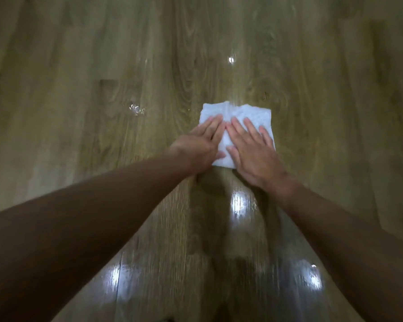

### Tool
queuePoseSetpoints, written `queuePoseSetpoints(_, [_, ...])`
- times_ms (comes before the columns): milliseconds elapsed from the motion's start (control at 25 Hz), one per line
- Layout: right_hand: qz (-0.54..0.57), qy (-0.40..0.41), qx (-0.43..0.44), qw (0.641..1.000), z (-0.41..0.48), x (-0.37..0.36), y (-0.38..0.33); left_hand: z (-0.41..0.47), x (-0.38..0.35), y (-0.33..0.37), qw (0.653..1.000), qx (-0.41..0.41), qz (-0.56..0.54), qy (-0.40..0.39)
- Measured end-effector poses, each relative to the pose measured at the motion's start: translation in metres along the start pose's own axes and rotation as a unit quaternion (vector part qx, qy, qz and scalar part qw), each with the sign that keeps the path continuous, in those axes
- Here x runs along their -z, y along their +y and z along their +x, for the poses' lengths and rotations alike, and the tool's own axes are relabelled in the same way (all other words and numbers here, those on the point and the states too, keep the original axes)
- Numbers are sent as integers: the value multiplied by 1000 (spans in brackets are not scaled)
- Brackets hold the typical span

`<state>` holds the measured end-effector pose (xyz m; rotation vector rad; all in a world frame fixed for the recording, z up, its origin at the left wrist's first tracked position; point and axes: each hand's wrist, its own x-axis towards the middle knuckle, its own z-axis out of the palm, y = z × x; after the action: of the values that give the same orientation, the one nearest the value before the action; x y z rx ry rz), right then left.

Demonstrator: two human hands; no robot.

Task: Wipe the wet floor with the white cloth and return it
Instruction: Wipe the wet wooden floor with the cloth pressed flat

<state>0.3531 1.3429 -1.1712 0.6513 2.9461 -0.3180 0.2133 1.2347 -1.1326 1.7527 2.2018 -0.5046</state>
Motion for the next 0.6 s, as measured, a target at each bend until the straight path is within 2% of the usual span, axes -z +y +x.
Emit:
queuePoseSetpoints(160, [16, -17, -23, 999, 79, 9, 4, 41, 31, -29, 991, 103, -63, -62])
queuePoseSetpoints(200, [27, -11, -48, 998, 78, 8, -4, 36, 33, -28, 989, 104, -81, -67])
queuePoseSetpoints(280, [25, 10, -81, 996, 48, 3, -32, 7, 19, -22, 993, 82, -65, -57])
queuePoseSetpoints(440, [0, 17, -33, 999, -46, -17, -92, -85, -30, -16, 999, 0, -7, -43])
queuePoseSetpoints(520, [-3, -25, -17, 1000, -37, -15, -86, -89, -41, -30, 999, -10, 1, -31])
queuePoseSetpoints(600, [11, -50, -3, 999, 8, -3, -72, -63, -26, -47, 999, 18, -37, -27])
